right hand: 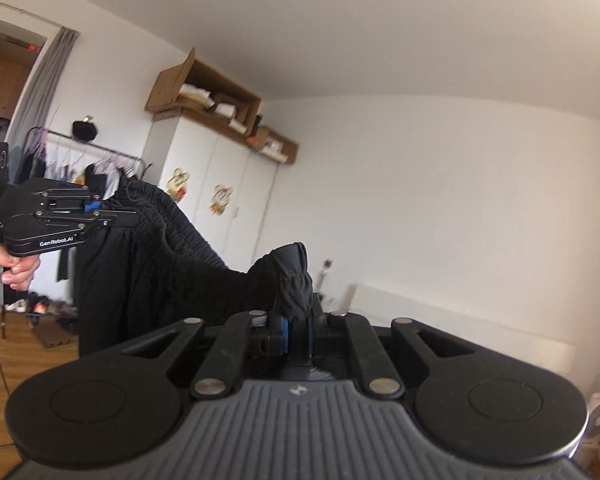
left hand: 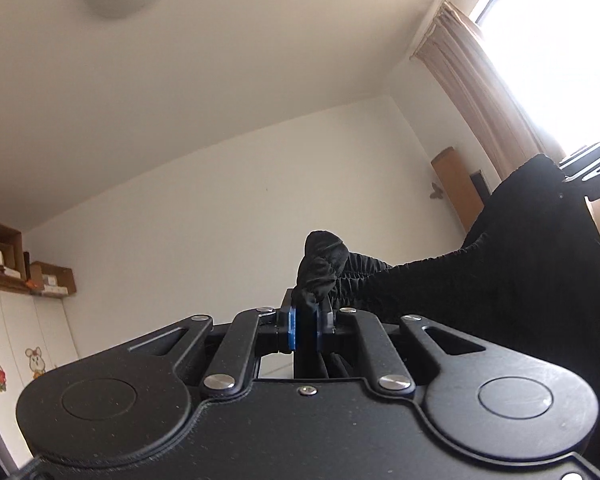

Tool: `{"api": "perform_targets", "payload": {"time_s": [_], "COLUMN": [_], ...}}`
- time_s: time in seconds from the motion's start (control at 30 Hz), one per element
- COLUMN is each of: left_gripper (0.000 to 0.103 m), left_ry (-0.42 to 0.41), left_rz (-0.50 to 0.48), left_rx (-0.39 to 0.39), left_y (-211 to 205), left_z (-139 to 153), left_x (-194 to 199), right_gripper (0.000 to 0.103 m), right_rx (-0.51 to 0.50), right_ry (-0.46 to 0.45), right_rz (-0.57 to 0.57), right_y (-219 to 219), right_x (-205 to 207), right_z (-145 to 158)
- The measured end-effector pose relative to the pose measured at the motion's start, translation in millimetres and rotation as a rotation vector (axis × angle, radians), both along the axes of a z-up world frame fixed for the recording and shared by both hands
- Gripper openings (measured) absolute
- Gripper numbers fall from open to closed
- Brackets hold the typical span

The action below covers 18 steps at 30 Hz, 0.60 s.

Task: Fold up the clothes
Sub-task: 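Raise the trousers high with both grippers to let the legs hang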

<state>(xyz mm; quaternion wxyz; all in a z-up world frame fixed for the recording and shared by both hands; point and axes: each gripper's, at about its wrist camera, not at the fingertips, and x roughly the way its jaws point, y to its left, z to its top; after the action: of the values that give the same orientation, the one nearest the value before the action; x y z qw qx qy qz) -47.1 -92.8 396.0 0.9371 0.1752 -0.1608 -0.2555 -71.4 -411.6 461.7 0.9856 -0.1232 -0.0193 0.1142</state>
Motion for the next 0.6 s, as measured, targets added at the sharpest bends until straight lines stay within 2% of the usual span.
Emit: {"api": "perform_targets", "payload": {"time_s": [0.17, 0.33, 0.6], "left_gripper": [0.009, 0.009, 0.009], "left_ry": [-0.071, -0.119, -0.169], "left_rz": [-0.014, -0.03, -0.046], "left_rx": [-0.061, -0.102, -0.125], "left_y": [-35, -61, -95], "left_z": [45, 75, 112], "left_x": [-44, -68, -58], "right_gripper": [0.008, 0.008, 0.008], "right_rx": [-0.004, -0.031, -0.102], "right_ry": [-0.08, -0.142, -0.213], "right_rz": [-0.081, -0.14, -0.226], "right_y": [-8, -10, -4], "right_x": [-39, -65, -74], "right_z": [43, 77, 124]}}
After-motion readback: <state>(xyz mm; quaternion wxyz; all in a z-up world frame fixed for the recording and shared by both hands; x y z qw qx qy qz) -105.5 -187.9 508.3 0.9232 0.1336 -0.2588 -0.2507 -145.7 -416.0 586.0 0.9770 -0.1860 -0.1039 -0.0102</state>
